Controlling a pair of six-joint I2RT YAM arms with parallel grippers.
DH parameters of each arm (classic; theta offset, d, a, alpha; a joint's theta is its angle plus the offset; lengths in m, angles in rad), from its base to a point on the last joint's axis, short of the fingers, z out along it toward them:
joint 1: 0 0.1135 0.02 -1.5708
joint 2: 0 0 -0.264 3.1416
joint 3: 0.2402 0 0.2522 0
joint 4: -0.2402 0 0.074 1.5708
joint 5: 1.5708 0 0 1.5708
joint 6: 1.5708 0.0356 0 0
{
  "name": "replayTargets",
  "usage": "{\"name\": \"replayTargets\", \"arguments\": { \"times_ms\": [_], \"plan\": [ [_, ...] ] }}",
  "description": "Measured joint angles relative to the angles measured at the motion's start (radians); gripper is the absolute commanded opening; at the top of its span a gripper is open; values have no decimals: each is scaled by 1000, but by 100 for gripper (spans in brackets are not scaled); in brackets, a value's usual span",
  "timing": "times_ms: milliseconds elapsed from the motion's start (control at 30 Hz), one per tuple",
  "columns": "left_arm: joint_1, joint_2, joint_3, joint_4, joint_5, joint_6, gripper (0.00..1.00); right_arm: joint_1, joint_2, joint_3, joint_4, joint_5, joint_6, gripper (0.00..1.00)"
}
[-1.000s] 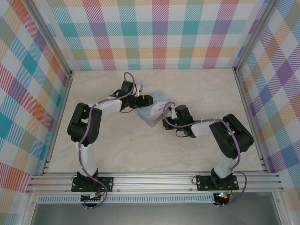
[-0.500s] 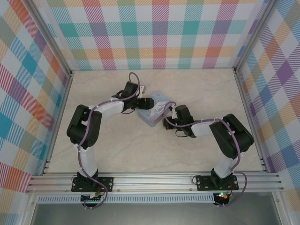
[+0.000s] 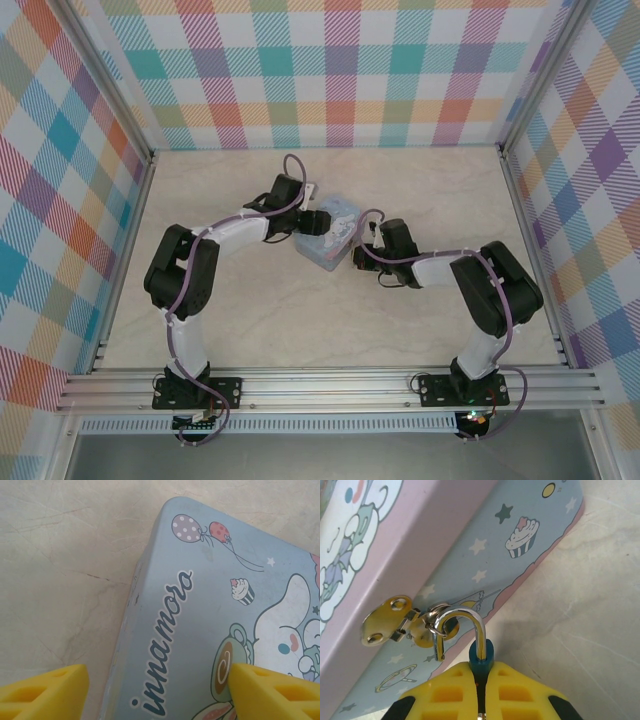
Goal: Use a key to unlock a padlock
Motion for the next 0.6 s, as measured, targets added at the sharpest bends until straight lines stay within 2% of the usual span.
{"name": "replayTargets", "arguments": {
  "times_ms": [600],
  "plan": [
    [-35,-3,17,-13,-130,56,75,-34,6,63,-53,-6,90,3]
  ]
}}
